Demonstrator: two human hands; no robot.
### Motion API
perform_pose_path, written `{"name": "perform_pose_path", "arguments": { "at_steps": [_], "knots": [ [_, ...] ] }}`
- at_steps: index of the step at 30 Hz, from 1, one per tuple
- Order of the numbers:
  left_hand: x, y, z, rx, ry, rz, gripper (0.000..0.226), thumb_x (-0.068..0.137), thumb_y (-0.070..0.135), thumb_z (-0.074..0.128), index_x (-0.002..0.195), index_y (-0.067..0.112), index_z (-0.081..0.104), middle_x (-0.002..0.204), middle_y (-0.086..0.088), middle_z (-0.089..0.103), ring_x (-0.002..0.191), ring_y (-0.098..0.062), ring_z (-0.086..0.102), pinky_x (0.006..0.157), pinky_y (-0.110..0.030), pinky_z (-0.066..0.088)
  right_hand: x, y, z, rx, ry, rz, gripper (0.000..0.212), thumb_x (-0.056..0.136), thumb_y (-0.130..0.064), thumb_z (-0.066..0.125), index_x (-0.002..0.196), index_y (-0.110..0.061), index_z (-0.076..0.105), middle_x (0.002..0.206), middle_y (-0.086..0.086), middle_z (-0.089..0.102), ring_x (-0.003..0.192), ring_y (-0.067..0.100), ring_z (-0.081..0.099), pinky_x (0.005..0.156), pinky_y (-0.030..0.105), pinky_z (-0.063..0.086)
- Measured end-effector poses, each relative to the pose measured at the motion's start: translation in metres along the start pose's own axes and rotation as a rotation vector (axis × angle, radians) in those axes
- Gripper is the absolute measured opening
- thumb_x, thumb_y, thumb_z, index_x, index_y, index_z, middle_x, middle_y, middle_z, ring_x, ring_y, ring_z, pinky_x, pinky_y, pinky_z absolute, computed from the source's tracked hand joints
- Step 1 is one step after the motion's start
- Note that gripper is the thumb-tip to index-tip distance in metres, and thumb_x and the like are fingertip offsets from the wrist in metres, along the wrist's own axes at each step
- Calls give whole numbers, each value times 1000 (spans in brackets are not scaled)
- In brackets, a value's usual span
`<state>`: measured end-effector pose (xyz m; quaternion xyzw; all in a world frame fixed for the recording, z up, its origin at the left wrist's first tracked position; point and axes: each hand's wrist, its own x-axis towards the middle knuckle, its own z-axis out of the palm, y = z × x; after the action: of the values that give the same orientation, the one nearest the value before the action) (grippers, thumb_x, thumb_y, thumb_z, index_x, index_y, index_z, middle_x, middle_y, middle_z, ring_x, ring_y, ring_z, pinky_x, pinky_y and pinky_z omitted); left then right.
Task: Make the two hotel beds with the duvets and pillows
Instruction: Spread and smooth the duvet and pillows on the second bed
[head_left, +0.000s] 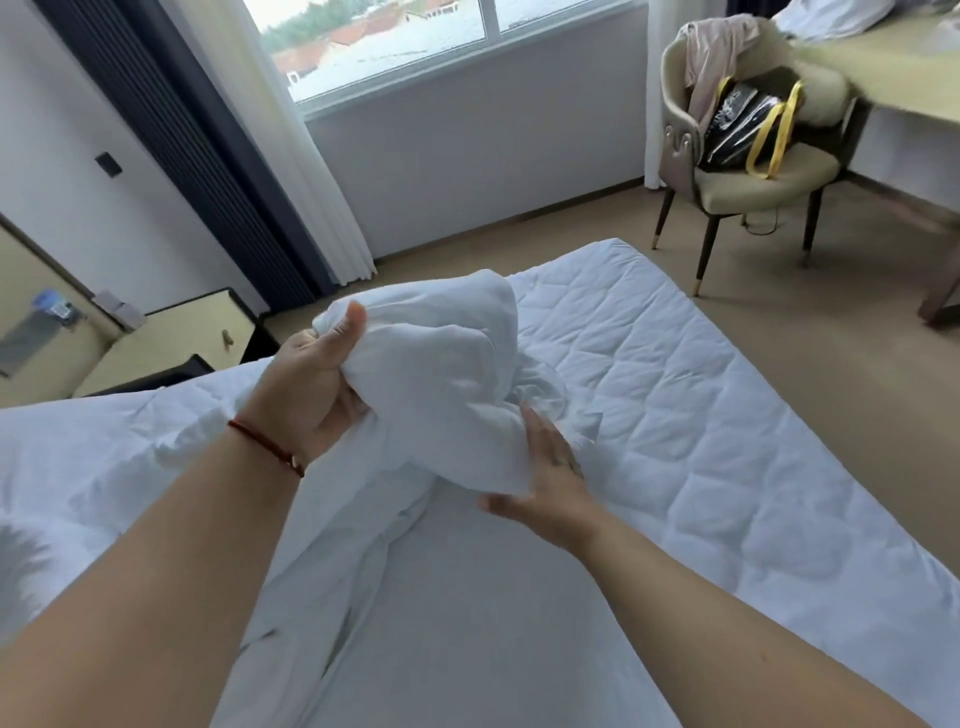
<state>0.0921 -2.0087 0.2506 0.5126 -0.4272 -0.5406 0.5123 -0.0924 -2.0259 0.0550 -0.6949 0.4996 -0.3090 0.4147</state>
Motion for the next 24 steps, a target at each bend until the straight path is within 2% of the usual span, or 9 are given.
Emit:
{"name": "perform_pose_path", "arguments": {
  "at_steps": [3, 5, 7, 10, 14, 17, 19, 21, 24],
  "knots": [
    [1, -16, -4, -64, 35, -25, 48, 91, 38, 49, 120, 1, 62, 105, -15, 71, 89, -24, 70, 77, -35, 60, 23, -5, 10, -89, -35, 6, 61, 68, -61, 66, 120, -28, 59, 122, -1, 57, 118, 23, 50, 97, 33, 37],
    [11, -21, -9, -101, 105, -36, 48, 95, 40, 49, 120, 1, 61, 107, -16, 70, 90, -23, 70, 74, -33, 60, 19, -8, 12, 88, -120, 81, 35, 78, -50, 69, 104, -26, 66, 102, -3, 66, 97, 21, 60, 81, 30, 43],
    [25, -25, -16, -138, 218, -52, 44, 96, 42, 51, 116, 4, 62, 103, -13, 72, 84, -20, 71, 68, -30, 59, -5, -12, 6, 215, -172, 106, 34, 77, -52, 64, 92, -22, 65, 92, -3, 67, 85, 17, 60, 77, 31, 48],
    [45, -39, -10, -96, 284, -114, 41, 97, 40, 54, 116, 4, 62, 108, -14, 71, 86, -21, 70, 68, -31, 59, -56, -36, -30, 346, -124, 112, 46, 65, -59, 63, 75, -14, 60, 69, -1, 59, 61, 9, 52, 55, 21, 40],
    [48, -66, 45, 25, 152, -256, 37, 101, 29, 48, 112, -5, 60, 88, -13, 68, 75, -20, 66, 62, -27, 59, -93, -57, -89, 604, 41, 137, 30, 68, -45, 69, 69, -15, 71, 66, 1, 68, 60, 12, 64, 53, 23, 49],
    [46, -94, 86, 76, 100, -379, 34, 102, 32, 44, 86, 5, 57, 80, -5, 58, 72, -13, 56, 69, -23, 50, -94, -48, -112, 623, 115, 225, 32, 73, -45, 75, 76, -13, 70, 71, 7, 70, 64, 20, 66, 57, 30, 54],
    [50, -113, 104, 85, 73, -423, 38, 104, 34, 39, 73, 14, 46, 72, -1, 43, 62, -9, 42, 54, -18, 38, -93, -29, -117, 560, 115, 311, 36, 77, -45, 67, 84, -10, 70, 77, 10, 72, 69, 24, 68, 63, 34, 53],
    [51, -130, 120, 84, 126, -409, 41, 105, 30, 35, 67, 16, 40, 68, 0, 34, 53, -6, 36, 42, -15, 30, -89, -3, -119, 535, 66, 374, 36, 83, -44, 65, 92, -9, 70, 83, 10, 74, 75, 24, 70, 66, 34, 55],
    [44, -157, 137, 217, 329, -333, 37, 102, 19, 45, 66, 14, 50, 66, -1, 49, 61, -14, 49, 58, -19, 42, -81, 34, -124, 531, -51, 473, 34, 86, -44, 64, 95, -12, 70, 87, 7, 74, 81, 24, 71, 71, 37, 58]
  ]
}}
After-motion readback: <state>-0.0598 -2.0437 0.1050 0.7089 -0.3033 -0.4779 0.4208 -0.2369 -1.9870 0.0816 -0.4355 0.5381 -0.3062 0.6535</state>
